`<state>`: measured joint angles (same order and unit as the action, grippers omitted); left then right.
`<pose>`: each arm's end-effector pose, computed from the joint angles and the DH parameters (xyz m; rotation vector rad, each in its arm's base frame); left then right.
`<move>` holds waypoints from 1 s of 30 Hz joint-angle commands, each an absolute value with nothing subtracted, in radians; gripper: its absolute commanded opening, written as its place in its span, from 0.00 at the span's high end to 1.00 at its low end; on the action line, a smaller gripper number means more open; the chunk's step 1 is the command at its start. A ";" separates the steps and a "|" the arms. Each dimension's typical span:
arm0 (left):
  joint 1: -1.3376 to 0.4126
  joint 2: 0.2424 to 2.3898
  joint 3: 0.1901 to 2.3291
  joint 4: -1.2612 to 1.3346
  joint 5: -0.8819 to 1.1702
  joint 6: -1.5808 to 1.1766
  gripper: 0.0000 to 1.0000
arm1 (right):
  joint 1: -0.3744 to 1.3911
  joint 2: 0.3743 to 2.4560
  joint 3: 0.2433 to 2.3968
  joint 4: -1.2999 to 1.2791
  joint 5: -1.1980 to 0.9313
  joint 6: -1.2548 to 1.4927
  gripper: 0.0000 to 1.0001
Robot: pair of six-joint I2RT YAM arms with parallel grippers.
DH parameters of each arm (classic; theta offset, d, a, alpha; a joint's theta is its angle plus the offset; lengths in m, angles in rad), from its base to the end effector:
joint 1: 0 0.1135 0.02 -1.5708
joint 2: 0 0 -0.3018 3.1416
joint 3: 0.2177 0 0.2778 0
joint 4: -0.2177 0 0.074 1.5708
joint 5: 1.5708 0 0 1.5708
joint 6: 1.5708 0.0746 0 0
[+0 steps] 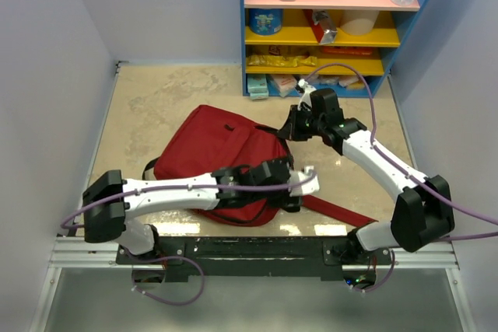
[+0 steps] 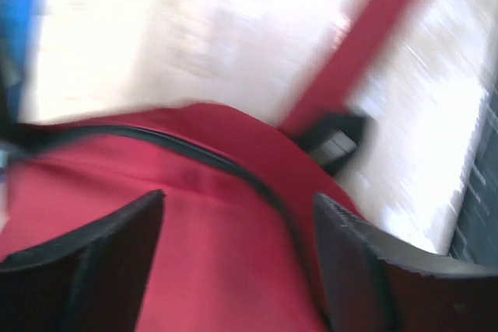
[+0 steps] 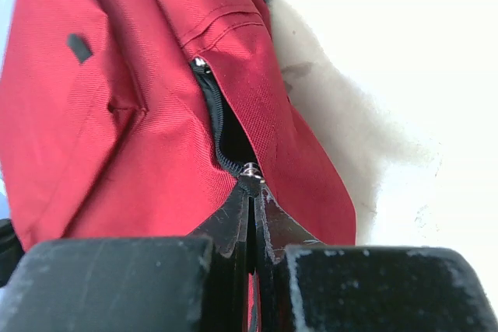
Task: Pack the student bag
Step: Zip the student bag at the center of the board.
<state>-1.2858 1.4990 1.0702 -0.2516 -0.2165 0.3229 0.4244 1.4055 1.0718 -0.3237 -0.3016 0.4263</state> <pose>0.1234 -0.3641 0.2639 1.5360 1.6403 -0.2797 0.3201 0.1689 0.2903 -0.1701 2.3080 0.7874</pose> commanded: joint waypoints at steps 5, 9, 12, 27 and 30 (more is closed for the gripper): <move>-1.186 1.638 1.310 -0.204 -0.356 0.103 0.20 | 0.419 1.359 1.002 -0.175 -0.317 0.452 1.00; -1.167 1.675 1.312 -0.207 -0.350 0.080 0.37 | 0.420 1.347 0.996 -0.186 -0.325 0.443 1.00; -1.169 1.677 1.321 -0.244 -0.318 0.042 0.39 | 0.420 1.345 0.999 -0.190 -0.336 0.443 1.00; -1.247 1.606 1.237 -0.282 -0.242 -0.021 0.20 | 0.419 1.364 1.031 -0.201 -0.337 0.445 1.00; -1.247 1.608 1.220 -0.262 -0.258 -0.017 0.24 | 0.420 1.356 1.028 -0.198 -0.334 0.449 1.00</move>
